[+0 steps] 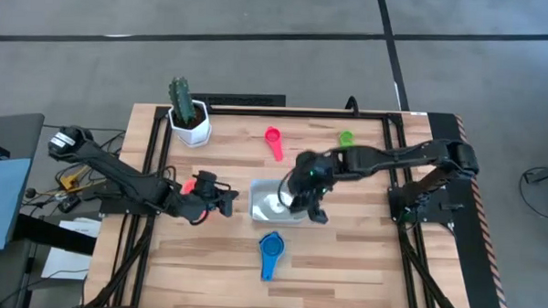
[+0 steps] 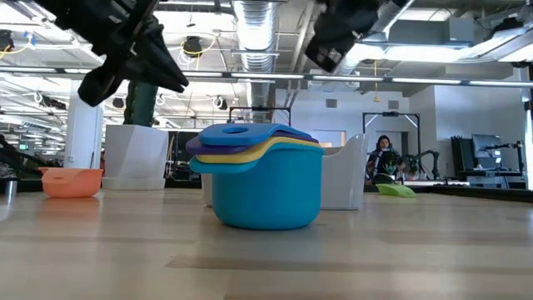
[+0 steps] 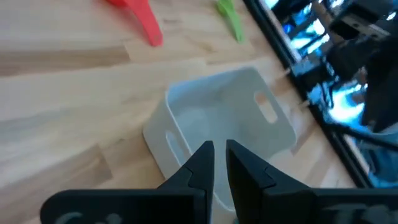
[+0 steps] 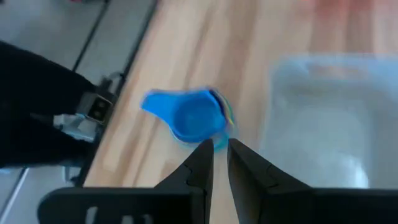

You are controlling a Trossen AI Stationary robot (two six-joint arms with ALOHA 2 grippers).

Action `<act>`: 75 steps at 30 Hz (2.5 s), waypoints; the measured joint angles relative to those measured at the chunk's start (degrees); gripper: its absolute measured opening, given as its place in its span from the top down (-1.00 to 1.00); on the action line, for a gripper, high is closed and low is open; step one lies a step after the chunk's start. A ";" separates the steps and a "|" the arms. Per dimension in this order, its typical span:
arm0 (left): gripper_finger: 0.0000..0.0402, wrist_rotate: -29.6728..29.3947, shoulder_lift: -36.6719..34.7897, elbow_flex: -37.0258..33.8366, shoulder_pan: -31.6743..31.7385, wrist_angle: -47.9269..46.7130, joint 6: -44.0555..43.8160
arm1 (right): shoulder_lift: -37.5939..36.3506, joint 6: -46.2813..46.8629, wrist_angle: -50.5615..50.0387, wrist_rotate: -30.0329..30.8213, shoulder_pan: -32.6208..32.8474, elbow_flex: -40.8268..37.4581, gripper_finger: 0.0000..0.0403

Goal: Nest measuring cups in basket
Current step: Stack the blue measuring cup on top of the dark blue measuring cup

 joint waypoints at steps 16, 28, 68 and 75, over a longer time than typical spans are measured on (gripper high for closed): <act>0.85 9.74 -0.83 5.52 0.52 -17.35 5.94 | 14.45 -3.09 14.27 24.08 12.00 5.59 0.29; 0.85 13.15 -1.96 5.45 0.42 -22.94 6.09 | 23.30 -7.09 9.50 23.88 15.56 9.76 0.43; 0.85 11.72 -1.92 5.41 0.42 -23.78 4.41 | 23.89 -13.55 6.04 26.27 16.05 9.08 0.44; 0.85 11.49 -1.92 5.41 0.42 -23.78 4.41 | 23.89 -12.29 5.98 26.28 15.67 9.08 0.48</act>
